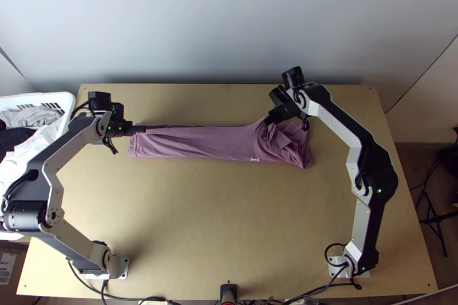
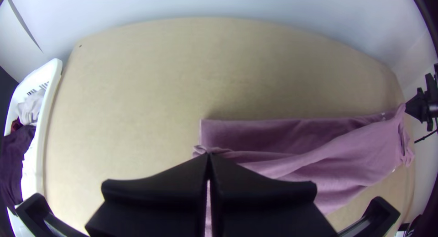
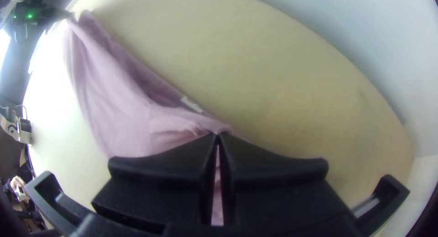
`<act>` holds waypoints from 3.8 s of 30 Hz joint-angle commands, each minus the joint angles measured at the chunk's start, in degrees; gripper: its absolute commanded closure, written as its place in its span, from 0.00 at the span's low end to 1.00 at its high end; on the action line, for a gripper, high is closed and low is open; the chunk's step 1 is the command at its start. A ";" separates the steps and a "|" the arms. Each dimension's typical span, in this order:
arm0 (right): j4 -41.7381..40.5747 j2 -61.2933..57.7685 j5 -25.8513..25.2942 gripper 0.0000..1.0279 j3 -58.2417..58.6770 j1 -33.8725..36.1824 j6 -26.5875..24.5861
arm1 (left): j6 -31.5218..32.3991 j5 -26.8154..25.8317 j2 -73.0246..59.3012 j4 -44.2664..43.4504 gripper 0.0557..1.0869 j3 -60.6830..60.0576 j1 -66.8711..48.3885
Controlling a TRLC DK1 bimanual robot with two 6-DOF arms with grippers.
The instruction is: Fold the t-shirt
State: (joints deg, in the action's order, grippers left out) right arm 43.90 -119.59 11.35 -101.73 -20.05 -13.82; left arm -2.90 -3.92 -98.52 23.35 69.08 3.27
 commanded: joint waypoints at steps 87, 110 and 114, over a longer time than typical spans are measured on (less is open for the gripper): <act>-5.58 13.15 -0.19 0.03 25.88 -6.49 5.91 | 5.09 -3.90 -1.94 9.78 0.96 6.86 -8.01; -11.12 15.97 -0.19 0.03 33.97 -4.82 6.35 | 12.92 -5.74 1.40 17.43 0.96 25.40 -17.77; -9.97 24.58 0.07 0.03 33.44 -3.06 6.27 | 14.50 -5.66 0.61 16.64 0.96 28.04 -20.85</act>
State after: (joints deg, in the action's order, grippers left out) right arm 33.34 -105.19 11.33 -68.84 -24.91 -7.53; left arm 9.06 -9.45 -97.23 40.66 92.66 -13.17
